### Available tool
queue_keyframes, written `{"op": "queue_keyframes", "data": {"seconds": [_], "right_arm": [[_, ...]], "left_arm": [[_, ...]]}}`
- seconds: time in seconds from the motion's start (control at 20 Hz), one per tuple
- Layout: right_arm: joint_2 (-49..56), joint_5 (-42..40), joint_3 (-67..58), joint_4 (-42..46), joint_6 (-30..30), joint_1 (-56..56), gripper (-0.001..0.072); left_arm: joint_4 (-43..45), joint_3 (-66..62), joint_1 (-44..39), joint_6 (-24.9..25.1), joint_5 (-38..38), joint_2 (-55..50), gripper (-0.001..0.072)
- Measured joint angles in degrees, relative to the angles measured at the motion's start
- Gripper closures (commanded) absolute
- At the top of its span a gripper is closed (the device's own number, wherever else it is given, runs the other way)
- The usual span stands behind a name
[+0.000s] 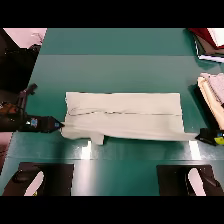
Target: Fold the shirts.
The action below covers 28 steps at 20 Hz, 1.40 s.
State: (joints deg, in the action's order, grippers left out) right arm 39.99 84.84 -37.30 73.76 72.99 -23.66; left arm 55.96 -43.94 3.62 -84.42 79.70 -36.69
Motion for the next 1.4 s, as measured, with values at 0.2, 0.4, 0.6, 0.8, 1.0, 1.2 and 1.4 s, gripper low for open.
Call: {"op": "queue_keyframes", "data": {"seconds": [0.2,0.4,0.6,0.8,1.0,1.2,1.4], "right_arm": [[7.37,-3.67,-7.69,-2.16,1.33,6.88,0.0698],[18.51,-6.84,-16.55,-3.13,2.82,12.7,0.0697],[28.98,-8.07,-24.72,-3.52,3.41,15.96,0.0697],[37.66,-8.74,-31.19,-4.85,3.93,17.03,0.0695],[44.04,-12.26,-36.02,-9.99,4.17,17.09,0.0136],[47.45,-14.4,-40.09,-13.64,3.72,16.55,0.0136],[47.87,-11.19,-38.8,-14.78,0.17,12.76,0.0136]], "left_arm": [[-1.16,-3.3,0.02,2.19,-4.72,-7.13,0.068],[-4.63,-5.51,0.02,5.92,-10.45,-17.86,0.068],[-6.08,-10.14,0.02,7.63,-15.02,-28.26,0.068],[-6.56,-14.4,0.02,8.28,-18.8,-35.71,0.0676],[-6.8,-16.63,0.07,8.63,-24.65,-38.69,0.0055],[-7.37,-20.59,0.07,8.22,-24.57,-39.45,0.0058],[-7.87,-23.12,0.02,8.02,-17.84,-39.69,0.0679]]}}
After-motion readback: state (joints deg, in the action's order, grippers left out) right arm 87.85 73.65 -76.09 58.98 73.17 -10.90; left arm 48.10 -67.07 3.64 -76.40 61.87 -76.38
